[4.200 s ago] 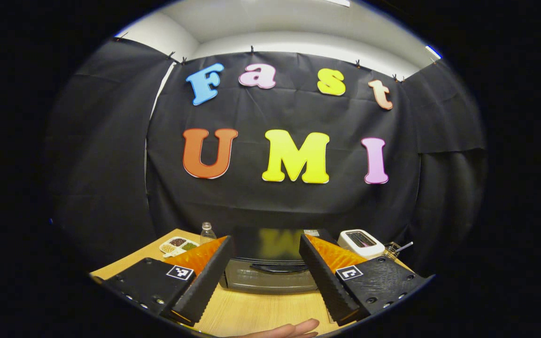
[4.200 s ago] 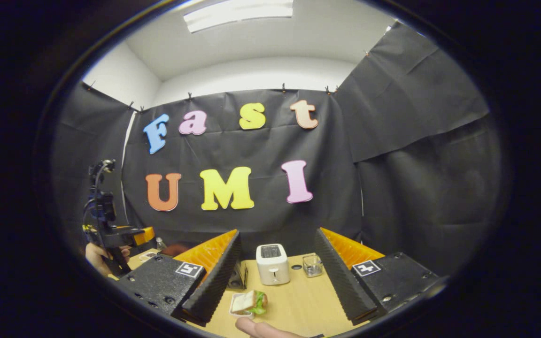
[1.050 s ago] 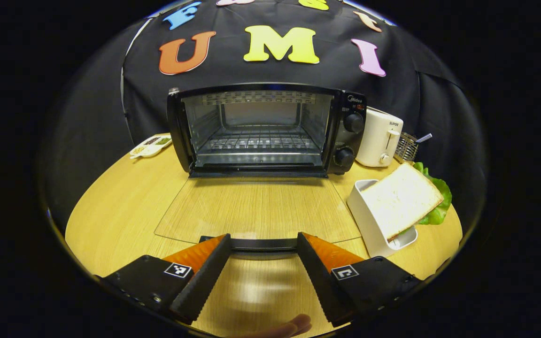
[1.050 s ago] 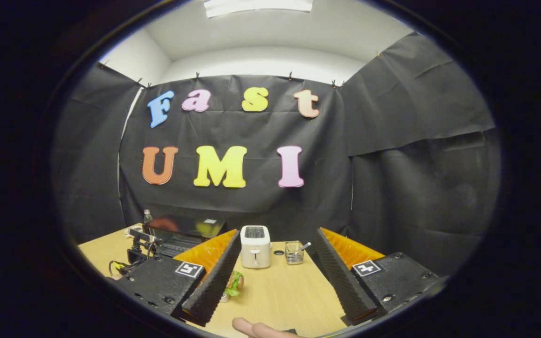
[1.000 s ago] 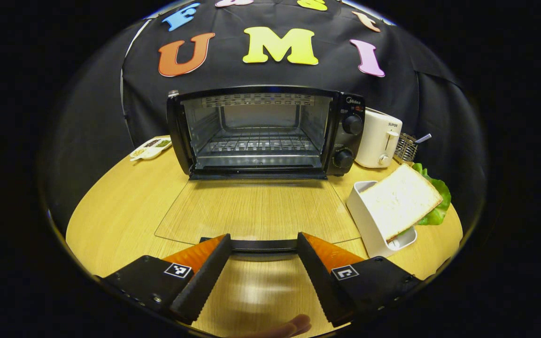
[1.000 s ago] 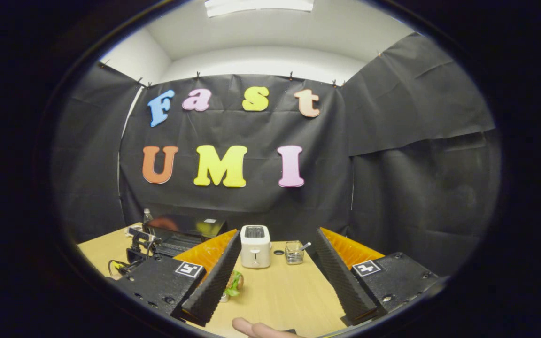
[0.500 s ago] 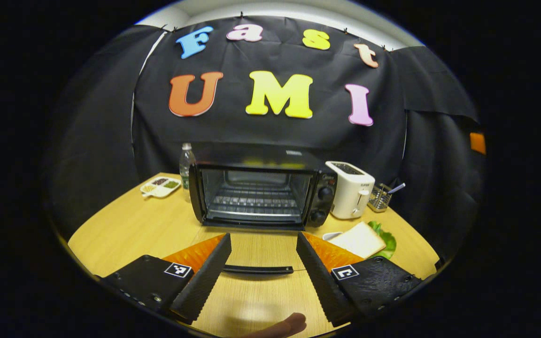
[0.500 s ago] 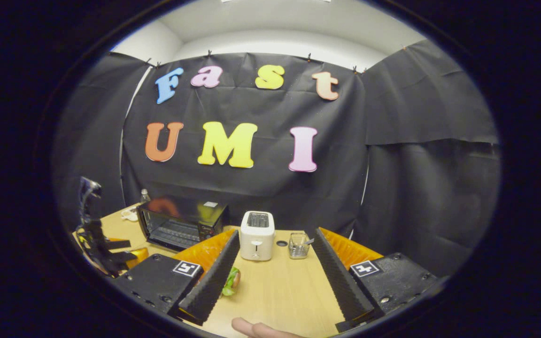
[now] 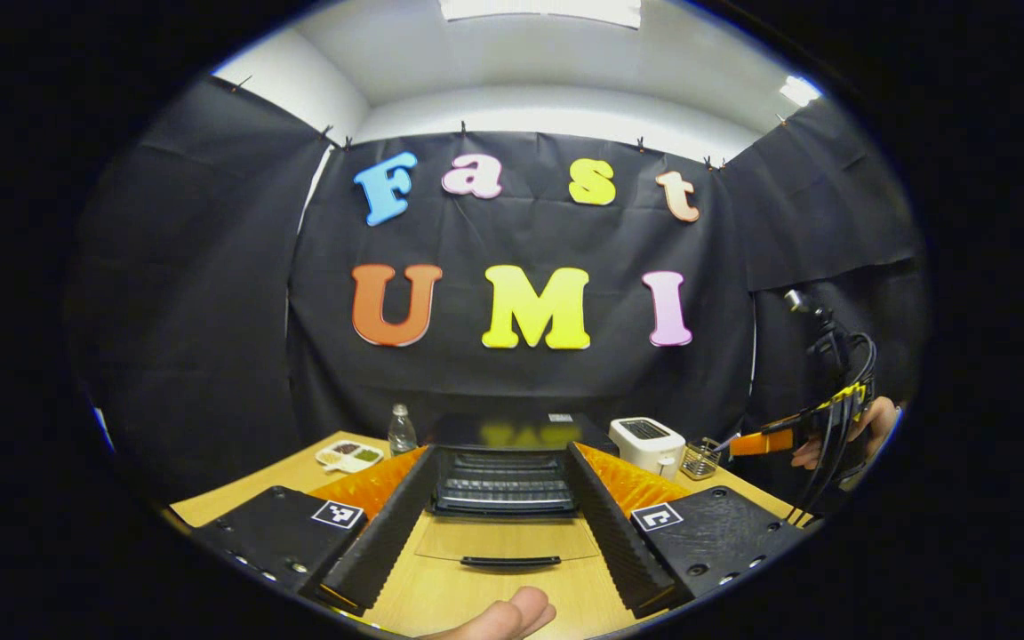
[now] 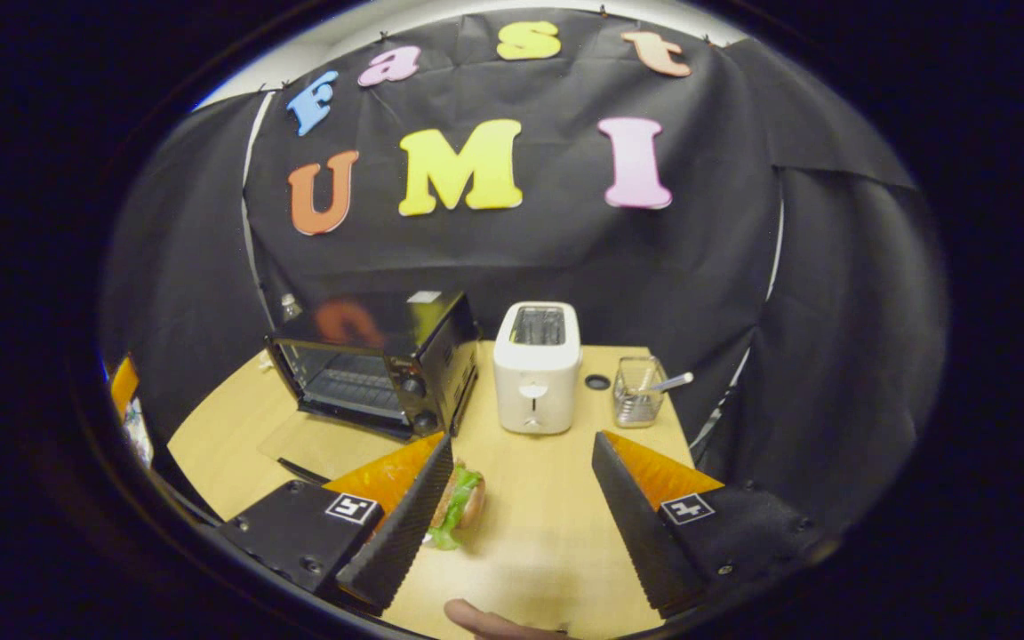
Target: Open the electric oven with the left hand, put the food in, and close the electric oven.
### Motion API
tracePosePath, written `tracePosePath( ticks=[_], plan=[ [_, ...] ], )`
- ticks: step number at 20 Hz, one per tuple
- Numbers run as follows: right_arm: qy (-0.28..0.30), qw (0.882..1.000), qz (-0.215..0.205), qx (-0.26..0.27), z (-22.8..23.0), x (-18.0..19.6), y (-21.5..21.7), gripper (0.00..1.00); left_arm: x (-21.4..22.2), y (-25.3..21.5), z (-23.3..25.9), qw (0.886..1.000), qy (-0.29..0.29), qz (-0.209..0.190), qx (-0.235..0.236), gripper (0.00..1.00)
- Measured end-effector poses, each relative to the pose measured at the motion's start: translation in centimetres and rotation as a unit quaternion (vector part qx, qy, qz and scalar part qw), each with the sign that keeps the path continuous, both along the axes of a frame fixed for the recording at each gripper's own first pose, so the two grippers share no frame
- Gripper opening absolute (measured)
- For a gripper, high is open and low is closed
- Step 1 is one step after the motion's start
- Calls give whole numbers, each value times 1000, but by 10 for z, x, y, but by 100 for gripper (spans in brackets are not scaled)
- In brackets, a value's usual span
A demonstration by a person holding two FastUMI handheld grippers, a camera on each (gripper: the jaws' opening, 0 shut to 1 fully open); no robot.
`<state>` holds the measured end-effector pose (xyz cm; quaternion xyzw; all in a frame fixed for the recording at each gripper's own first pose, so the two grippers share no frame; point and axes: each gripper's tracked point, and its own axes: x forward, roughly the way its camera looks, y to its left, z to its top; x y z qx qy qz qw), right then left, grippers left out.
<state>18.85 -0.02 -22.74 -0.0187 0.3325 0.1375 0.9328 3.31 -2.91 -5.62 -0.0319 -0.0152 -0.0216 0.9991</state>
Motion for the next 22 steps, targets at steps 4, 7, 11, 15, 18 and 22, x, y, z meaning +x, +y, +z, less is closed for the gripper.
tracePosePath(
  ticks=[4,7,11,15,18,22],
  plan=[
    [103,993,36,52,-51,16,20,97,-15,2,8,1000,1,-4,5,94],
    [191,977,46,84,-92,13,32,94,-17,13,10,1000,1,7,8,94],
    [268,953,59,132,-118,4,43,82,-11,25,3,1000,17,19,4,94],
    [321,930,89,152,-129,-6,60,92,-9,34,6,999,14,38,4,94],
    [362,909,98,183,-131,-18,70,91,-11,36,7,999,18,41,13,94],
    [373,899,80,216,-135,-14,70,48,-20,34,12,999,15,38,15,94]
  ],
)
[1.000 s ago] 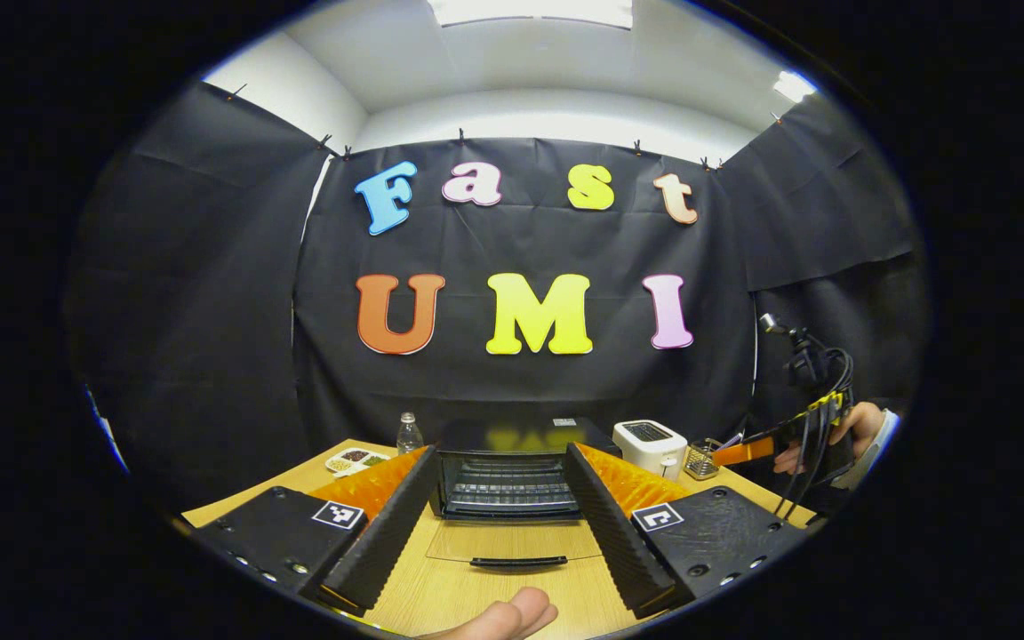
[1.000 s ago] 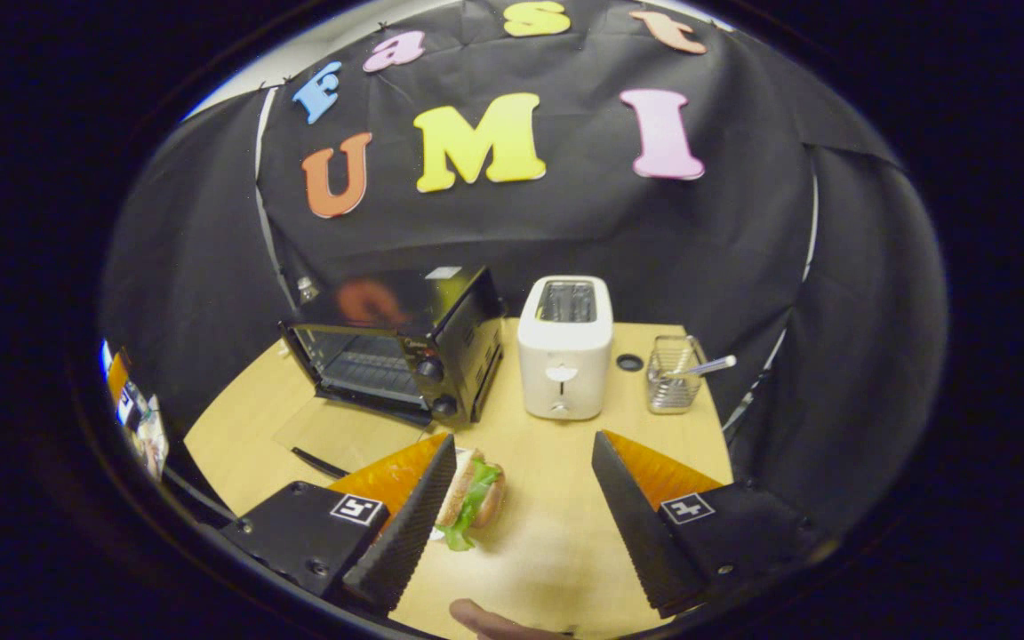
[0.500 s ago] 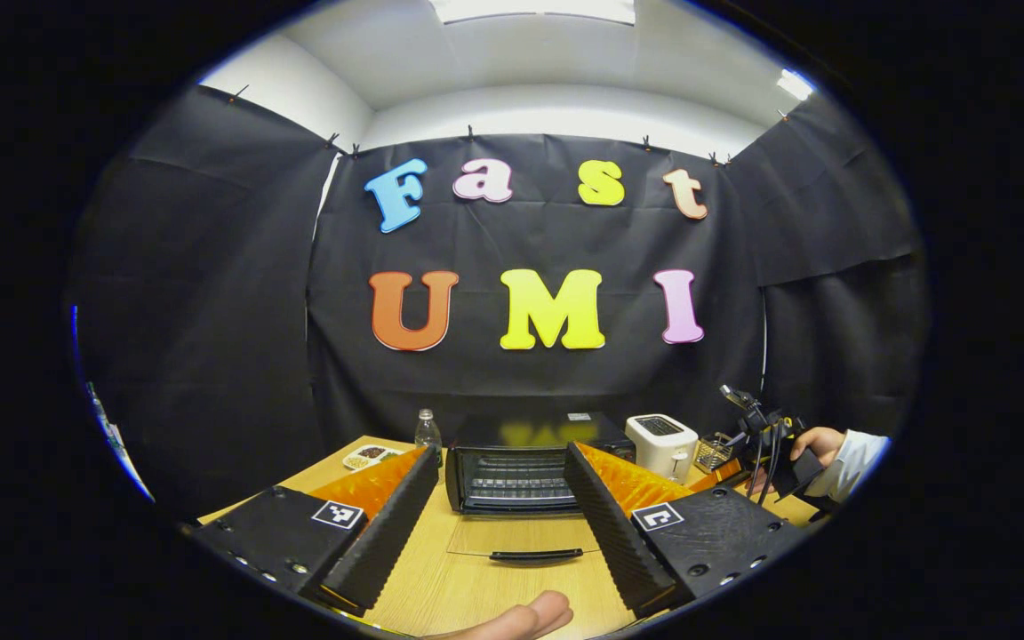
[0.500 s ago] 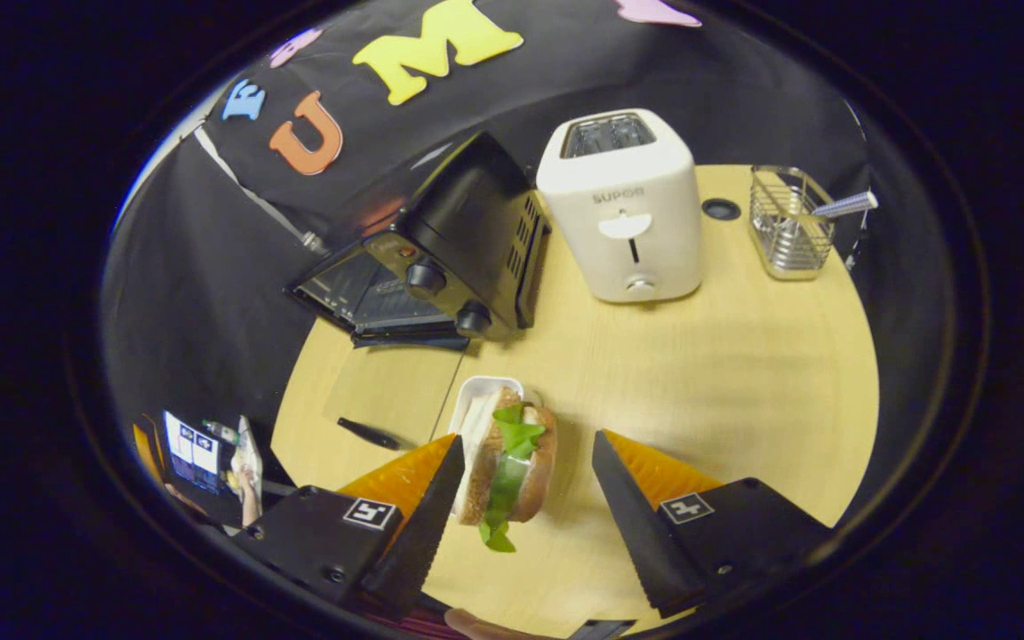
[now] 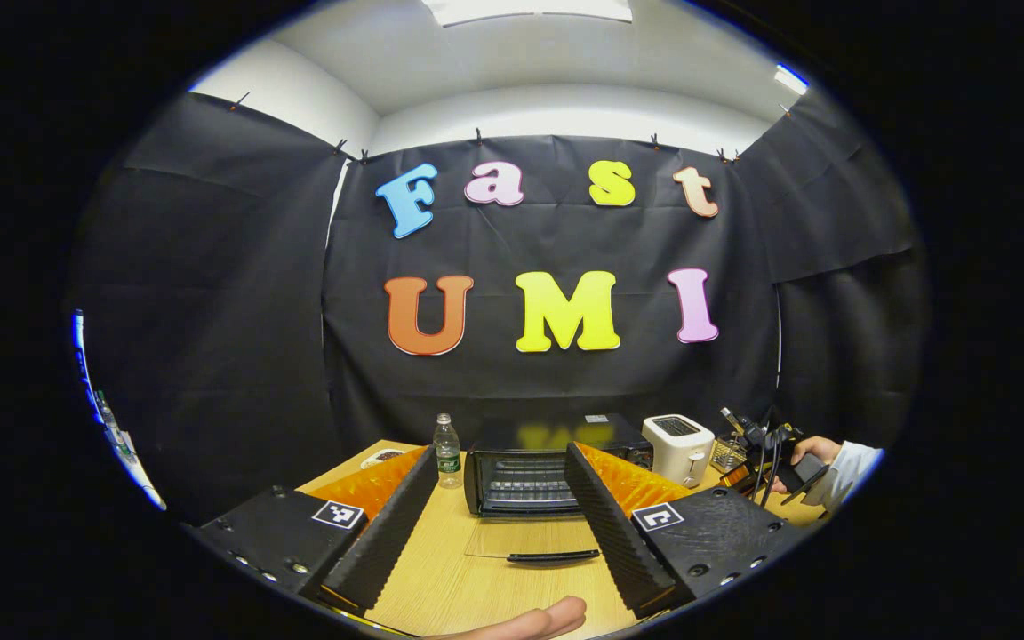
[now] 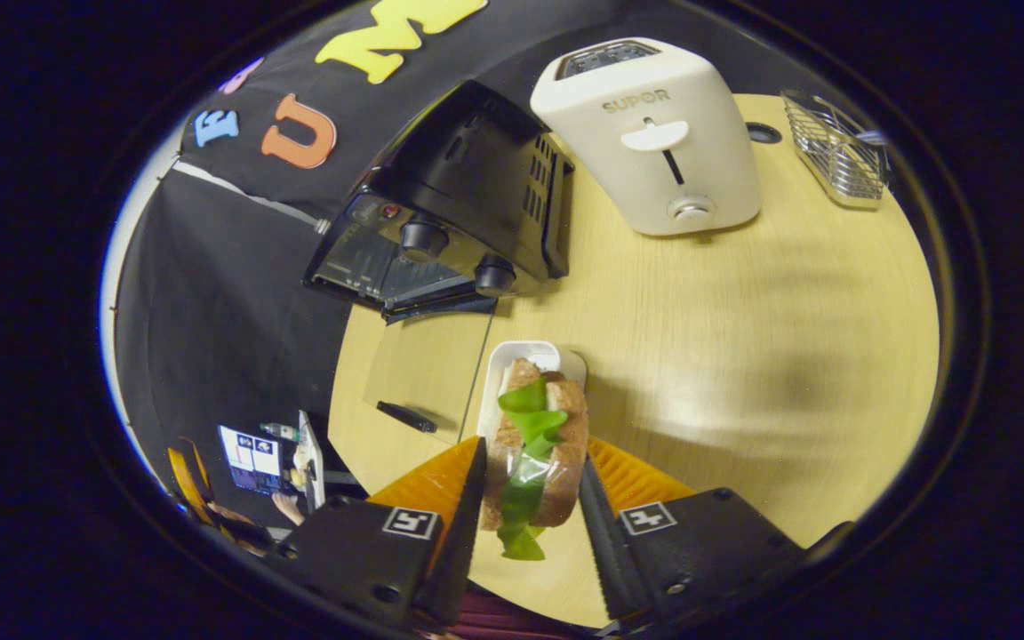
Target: Open the electric oven with the left hand, put the food in, and close the electric oven.
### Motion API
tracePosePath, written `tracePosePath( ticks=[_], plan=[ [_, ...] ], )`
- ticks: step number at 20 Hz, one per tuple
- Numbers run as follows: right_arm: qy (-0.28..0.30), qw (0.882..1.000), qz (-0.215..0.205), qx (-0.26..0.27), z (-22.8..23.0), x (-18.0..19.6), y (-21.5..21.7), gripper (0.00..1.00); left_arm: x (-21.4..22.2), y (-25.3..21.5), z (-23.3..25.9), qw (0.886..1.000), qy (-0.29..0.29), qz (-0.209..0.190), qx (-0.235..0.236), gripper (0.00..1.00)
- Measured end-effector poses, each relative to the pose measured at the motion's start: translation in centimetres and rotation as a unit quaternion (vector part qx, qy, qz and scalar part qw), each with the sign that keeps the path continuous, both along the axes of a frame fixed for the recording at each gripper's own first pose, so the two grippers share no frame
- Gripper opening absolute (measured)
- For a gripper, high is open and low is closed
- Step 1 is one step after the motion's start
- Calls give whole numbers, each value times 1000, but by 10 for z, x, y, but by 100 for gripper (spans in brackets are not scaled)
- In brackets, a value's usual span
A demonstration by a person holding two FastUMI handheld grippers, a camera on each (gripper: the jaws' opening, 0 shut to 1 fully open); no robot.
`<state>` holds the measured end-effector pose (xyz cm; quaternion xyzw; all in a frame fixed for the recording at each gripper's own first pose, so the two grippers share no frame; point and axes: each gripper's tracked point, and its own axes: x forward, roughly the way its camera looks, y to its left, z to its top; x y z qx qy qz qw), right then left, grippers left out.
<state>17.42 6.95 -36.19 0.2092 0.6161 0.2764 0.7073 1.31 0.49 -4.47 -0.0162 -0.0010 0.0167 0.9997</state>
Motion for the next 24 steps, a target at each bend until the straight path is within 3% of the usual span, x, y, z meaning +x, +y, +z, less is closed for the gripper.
tracePosePath(
  ticks=[1,4,5,6,7,14,19,24],
  plan=[
    [3,1000,-6,4,3,-1,-1,52,-2,-1,0,1000,-2,-2,0,94],
    [-4,1000,-19,4,13,-9,-2,44,-6,-1,0,1000,-4,-7,2,94],
    [-12,1000,-25,4,19,-11,-4,35,-8,-1,0,1000,-5,-9,1,94],
    [-22,999,-31,6,26,-14,-3,35,-12,-3,-1,1000,-6,-13,1,94],
    [-32,999,-38,10,34,-19,-3,44,-15,-5,1,1000,-10,-16,1,94],
    [-78,989,-107,70,82,-57,15,44,-32,-3,0,999,-27,-37,4,94],
    [-112,965,-188,141,109,-64,57,43,-38,6,-5,999,-27,-45,-10,94],
    [-145,930,-280,188,110,-50,111,43,-49,16,-4,997,-35,-56,-27,94]
  ],
)
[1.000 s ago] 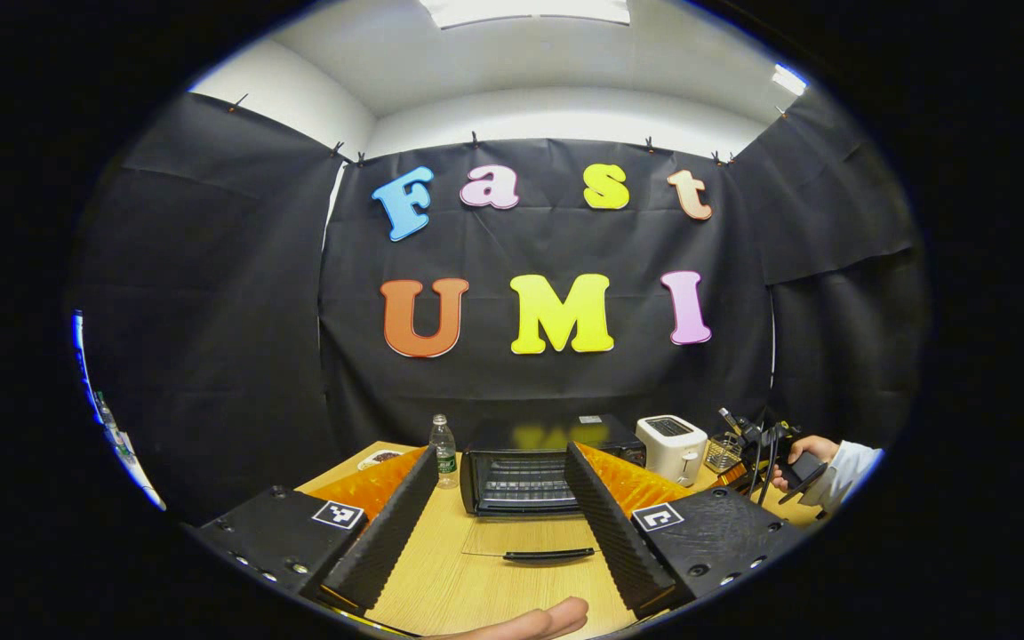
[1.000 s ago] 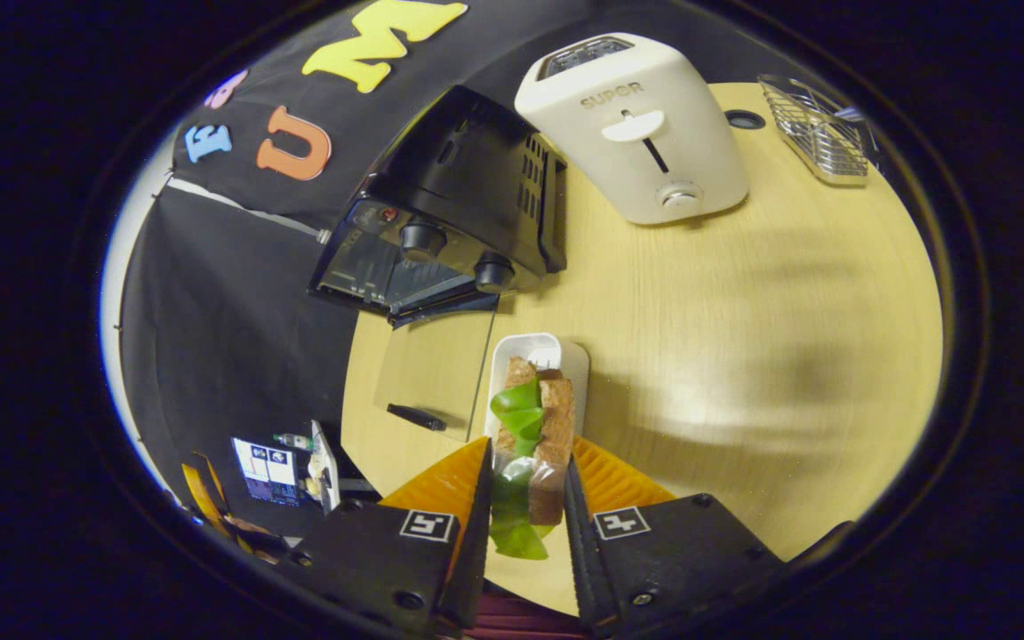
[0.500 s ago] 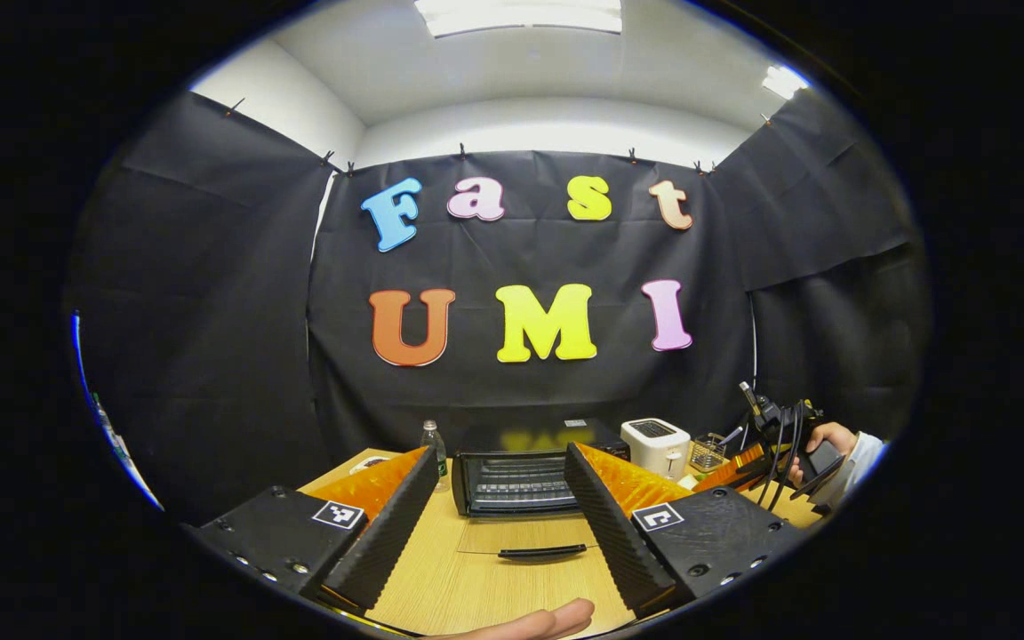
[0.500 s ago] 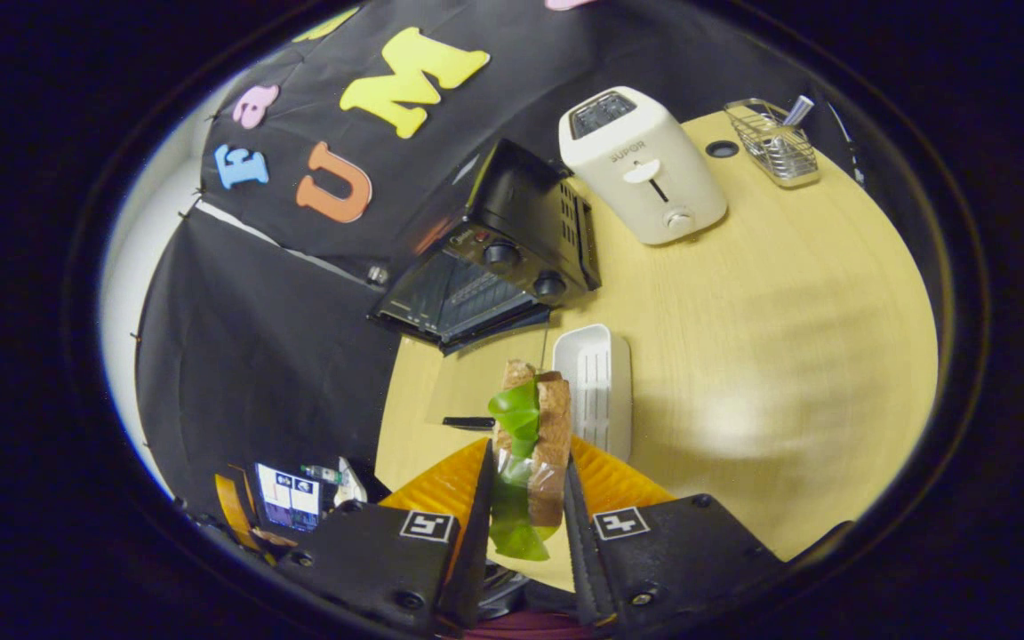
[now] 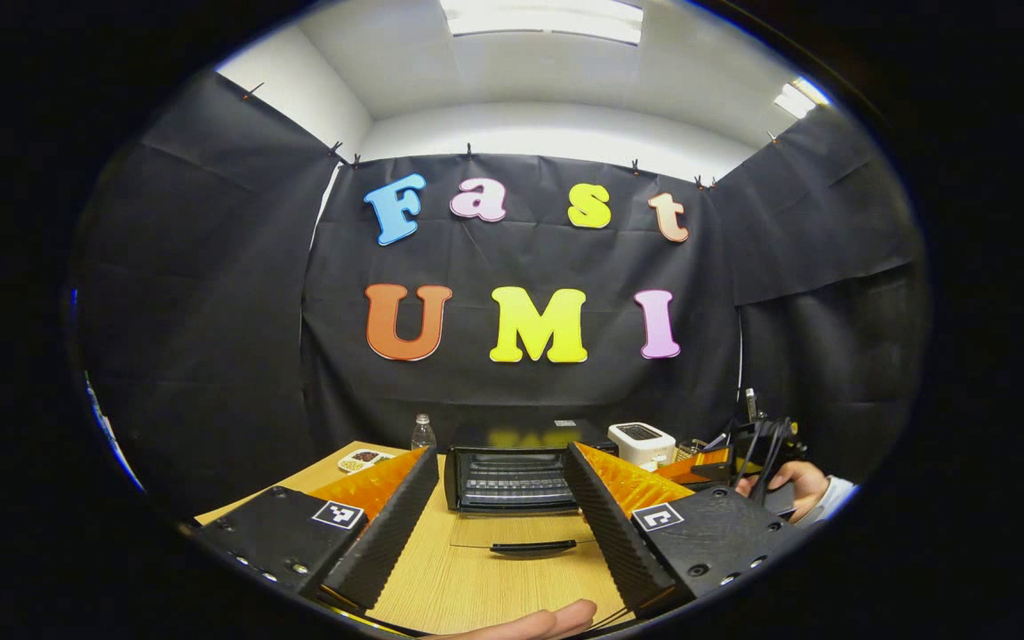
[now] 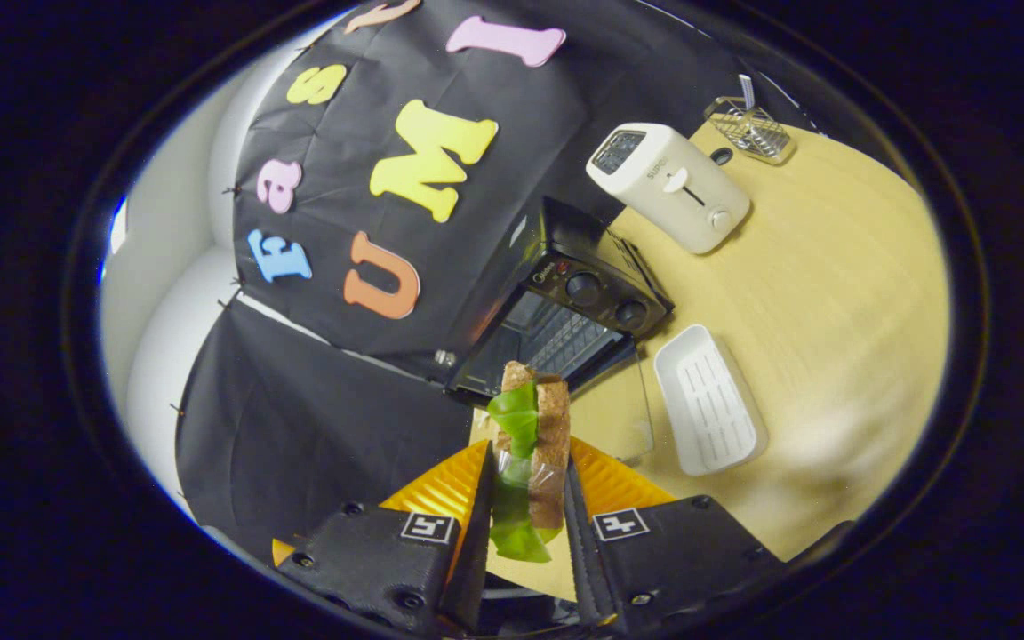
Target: Open the electric oven with the left hand, put the food in, and close the electric oven.
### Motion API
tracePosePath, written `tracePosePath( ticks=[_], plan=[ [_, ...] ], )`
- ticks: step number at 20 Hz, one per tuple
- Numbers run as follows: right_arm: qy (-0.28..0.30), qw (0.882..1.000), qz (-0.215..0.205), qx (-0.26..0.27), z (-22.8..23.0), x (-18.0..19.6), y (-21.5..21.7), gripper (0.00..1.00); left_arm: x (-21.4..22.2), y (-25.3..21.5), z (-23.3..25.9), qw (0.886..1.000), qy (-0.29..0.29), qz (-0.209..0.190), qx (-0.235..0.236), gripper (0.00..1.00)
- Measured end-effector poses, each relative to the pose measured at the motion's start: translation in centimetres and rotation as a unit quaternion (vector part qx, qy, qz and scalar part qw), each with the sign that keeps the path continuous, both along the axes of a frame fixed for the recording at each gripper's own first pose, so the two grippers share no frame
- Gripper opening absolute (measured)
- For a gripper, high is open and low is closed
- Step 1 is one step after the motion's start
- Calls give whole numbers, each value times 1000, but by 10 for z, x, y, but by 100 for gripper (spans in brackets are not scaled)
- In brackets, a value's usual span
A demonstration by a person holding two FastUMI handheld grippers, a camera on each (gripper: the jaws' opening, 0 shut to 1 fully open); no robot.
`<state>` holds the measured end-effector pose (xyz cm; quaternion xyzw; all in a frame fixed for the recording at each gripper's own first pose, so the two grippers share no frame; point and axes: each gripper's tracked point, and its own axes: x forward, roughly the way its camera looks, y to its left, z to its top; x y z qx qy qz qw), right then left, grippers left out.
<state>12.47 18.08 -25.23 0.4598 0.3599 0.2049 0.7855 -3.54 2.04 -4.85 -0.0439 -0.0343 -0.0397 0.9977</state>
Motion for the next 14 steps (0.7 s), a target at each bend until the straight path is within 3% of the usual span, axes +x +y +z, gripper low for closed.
tracePosePath(
  ticks=[4,9,14],
  plan=[
    [-3,999,-32,33,-10,10,53,43,-5,11,-5,1000,0,0,-5,94],
    [-12,992,-114,59,-33,48,108,43,-4,34,-15,1000,11,18,-3,94],
    [-12,985,-158,72,-58,86,157,43,4,52,-28,999,32,33,3,94]
  ],
)
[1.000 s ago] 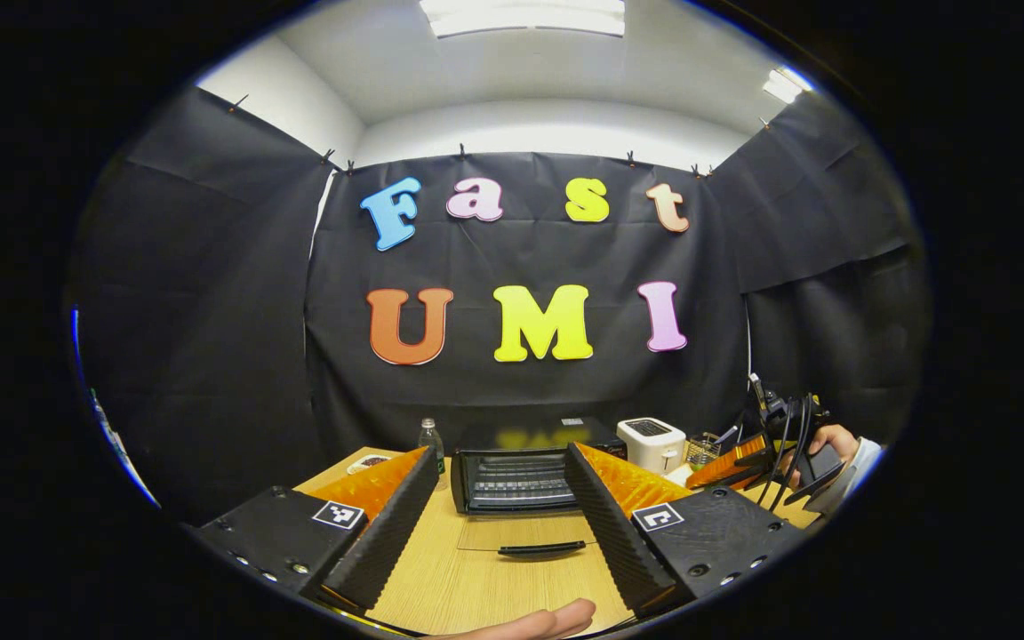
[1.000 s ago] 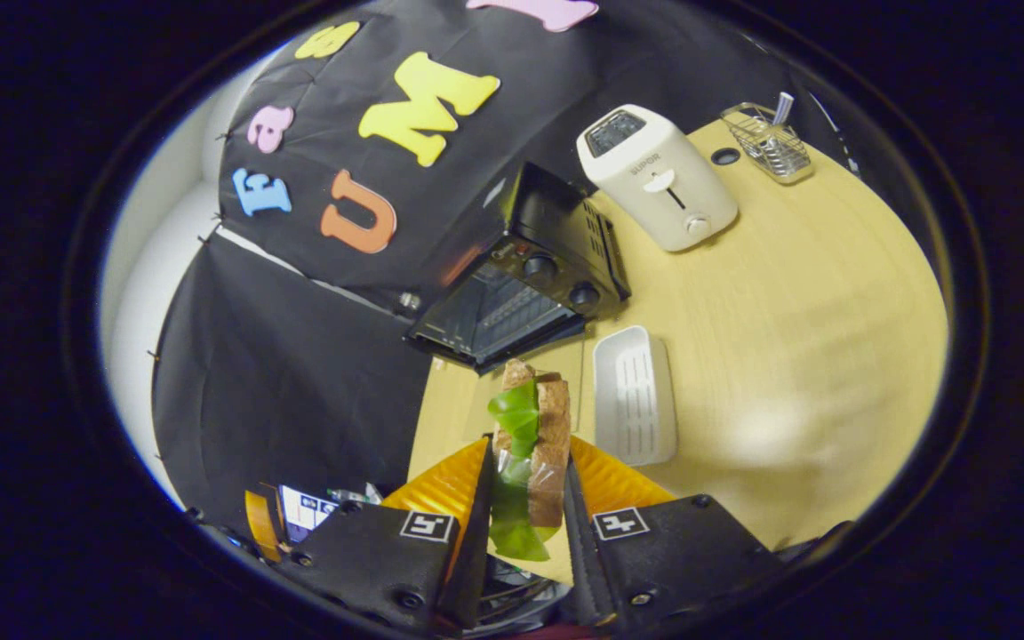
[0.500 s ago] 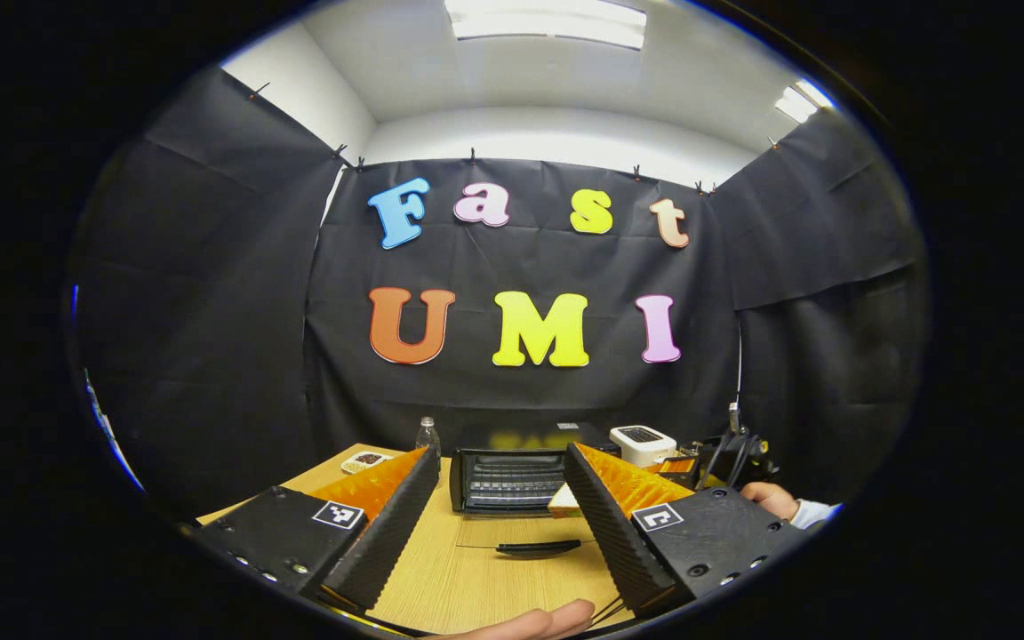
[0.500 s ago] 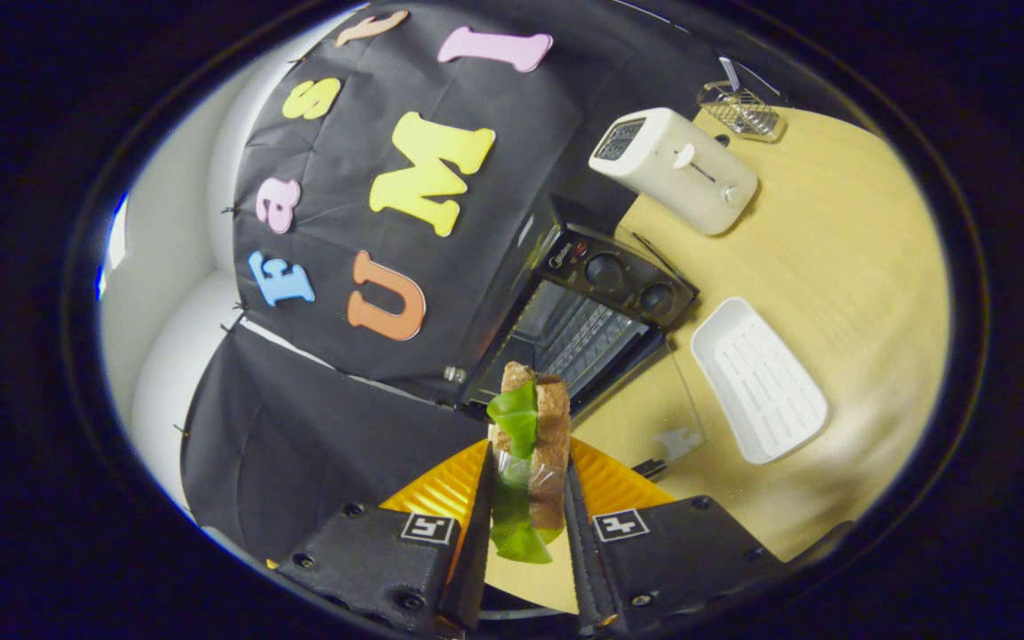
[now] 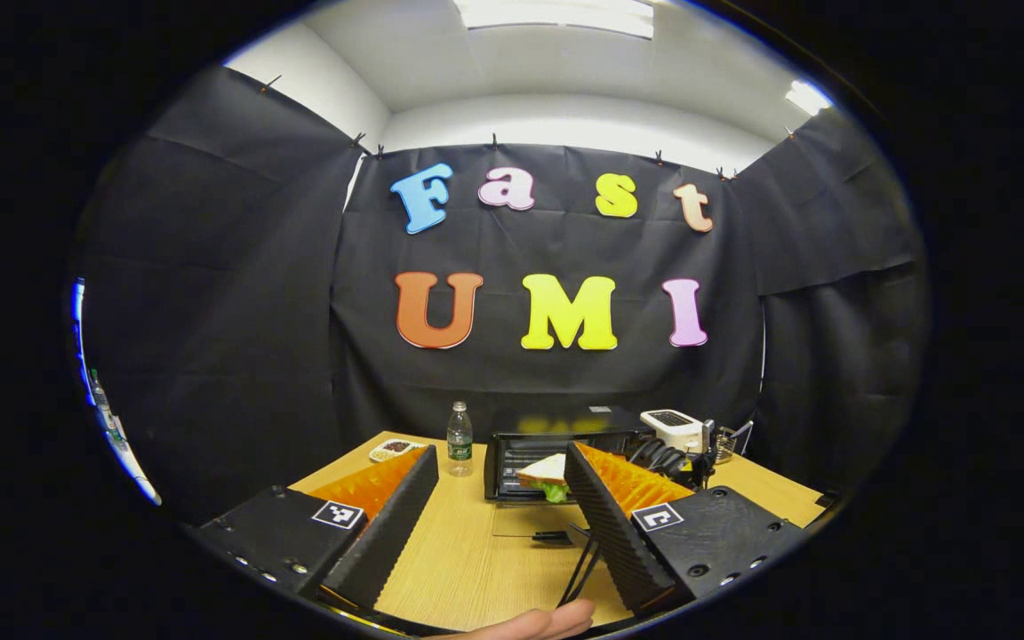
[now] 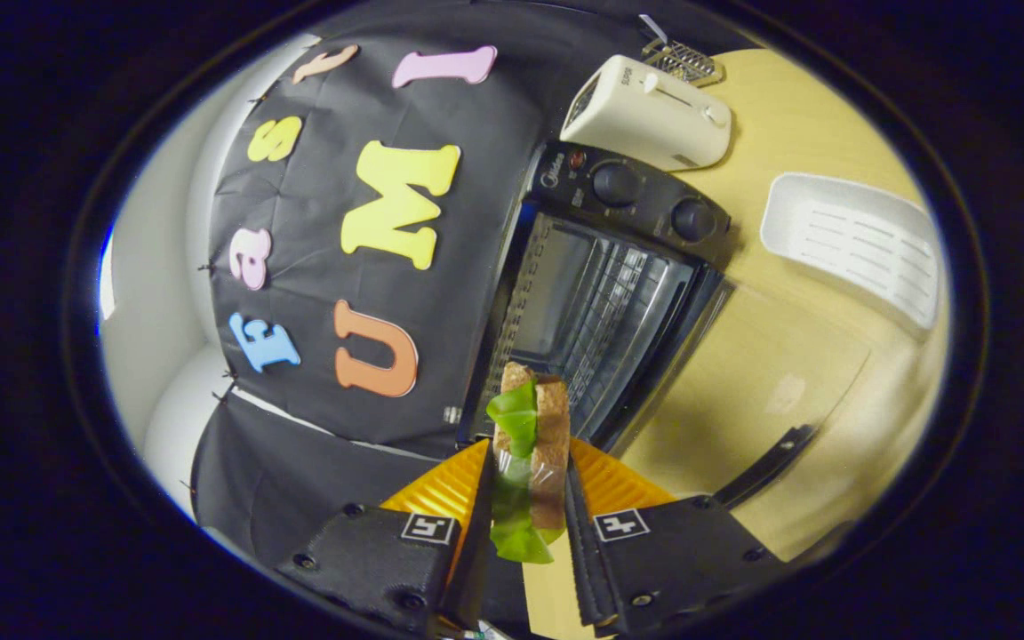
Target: Open the electric oven with the left hand, put the food in, and close the electric oven.
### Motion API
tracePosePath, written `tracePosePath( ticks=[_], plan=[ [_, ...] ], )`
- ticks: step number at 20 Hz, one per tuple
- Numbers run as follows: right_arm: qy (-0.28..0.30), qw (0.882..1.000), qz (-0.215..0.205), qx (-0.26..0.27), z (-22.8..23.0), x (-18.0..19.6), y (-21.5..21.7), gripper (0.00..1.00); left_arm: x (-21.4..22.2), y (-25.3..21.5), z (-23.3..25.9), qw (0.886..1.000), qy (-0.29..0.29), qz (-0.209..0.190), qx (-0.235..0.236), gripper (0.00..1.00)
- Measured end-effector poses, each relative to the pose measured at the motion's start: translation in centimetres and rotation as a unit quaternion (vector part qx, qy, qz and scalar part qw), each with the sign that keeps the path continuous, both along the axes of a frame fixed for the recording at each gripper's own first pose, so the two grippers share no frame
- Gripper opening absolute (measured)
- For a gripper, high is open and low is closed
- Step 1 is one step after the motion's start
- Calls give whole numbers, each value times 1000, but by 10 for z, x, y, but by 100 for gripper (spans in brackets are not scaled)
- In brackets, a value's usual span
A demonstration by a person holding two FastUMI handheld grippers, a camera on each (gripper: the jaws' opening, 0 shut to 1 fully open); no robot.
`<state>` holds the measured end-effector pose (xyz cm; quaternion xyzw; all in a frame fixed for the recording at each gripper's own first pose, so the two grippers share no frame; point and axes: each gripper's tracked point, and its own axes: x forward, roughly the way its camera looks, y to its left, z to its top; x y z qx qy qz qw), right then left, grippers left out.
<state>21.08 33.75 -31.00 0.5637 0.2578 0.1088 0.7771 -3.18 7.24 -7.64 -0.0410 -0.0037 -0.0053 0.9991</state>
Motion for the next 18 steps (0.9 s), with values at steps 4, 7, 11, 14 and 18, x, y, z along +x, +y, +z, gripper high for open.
tracePosePath(
  ticks=[4,7,11,14,18],
  plan=[
    [-24,997,-54,-43,-20,55,-3,43,4,6,-7,1000,4,1,-6,94],
    [-43,994,-81,-65,-32,98,-5,43,9,10,-17,1000,16,6,-10,94],
    [-70,987,-107,-101,-40,136,-1,43,10,16,-22,1000,25,16,-7,94],
    [-53,986,-119,-103,-54,142,-1,43,10,23,-29,999,32,27,-2,94],
    [-52,983,-112,-134,-60,141,-1,45,10,24,-37,999,40,33,-10,94]
  ],
)
